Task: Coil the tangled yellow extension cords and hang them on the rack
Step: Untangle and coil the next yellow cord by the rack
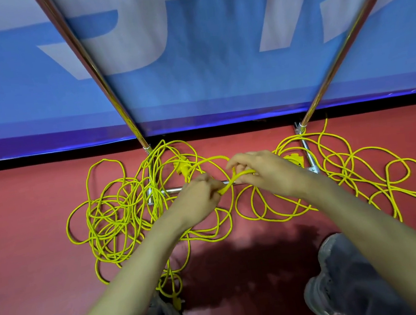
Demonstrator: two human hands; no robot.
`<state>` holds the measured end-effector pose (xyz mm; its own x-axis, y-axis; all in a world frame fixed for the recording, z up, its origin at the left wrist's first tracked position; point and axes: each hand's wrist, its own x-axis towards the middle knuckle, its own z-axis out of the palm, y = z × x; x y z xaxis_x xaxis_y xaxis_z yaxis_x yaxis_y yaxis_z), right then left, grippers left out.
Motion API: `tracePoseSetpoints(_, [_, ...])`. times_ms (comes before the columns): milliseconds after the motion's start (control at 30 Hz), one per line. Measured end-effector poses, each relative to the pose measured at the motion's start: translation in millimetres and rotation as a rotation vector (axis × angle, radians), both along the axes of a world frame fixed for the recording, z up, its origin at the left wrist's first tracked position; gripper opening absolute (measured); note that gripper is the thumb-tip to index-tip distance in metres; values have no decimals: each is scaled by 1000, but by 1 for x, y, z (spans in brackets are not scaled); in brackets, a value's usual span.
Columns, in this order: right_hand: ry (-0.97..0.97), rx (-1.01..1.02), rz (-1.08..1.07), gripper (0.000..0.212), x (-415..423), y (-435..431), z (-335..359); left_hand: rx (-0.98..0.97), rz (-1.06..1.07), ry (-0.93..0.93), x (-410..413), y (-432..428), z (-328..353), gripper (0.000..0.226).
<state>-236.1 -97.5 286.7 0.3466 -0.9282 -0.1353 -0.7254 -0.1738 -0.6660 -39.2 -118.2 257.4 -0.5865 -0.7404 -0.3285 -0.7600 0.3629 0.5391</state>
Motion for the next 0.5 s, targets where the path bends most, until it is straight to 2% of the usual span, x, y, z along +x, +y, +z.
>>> tracePoseSetpoints(100, [-6, -82, 2, 18, -5, -2, -4, 10, -2, 107, 1, 2, 5, 50])
tracePoseSetpoints(233, [-110, 30, -47, 26, -11, -3, 0, 40, 36, 365, 4, -1, 13, 25])
tracePoseSetpoints(300, [-95, 103, 7, 19, -16, -5, 4, 91, 60, 475, 7, -5, 20, 14])
tracePoseSetpoints(400, [-88, 148, 21, 21, -18, -6, 6, 170, 148, 573, 7, -8, 23, 24])
tracePoseSetpoints(433, [-119, 144, -2, 22, -17, -6, 5, 150, 181, 590, 6, -8, 22, 22])
tracePoseSetpoints(500, [-199, 131, -73, 20, -14, -6, 5, -18, 177, 527, 6, -9, 18, 19])
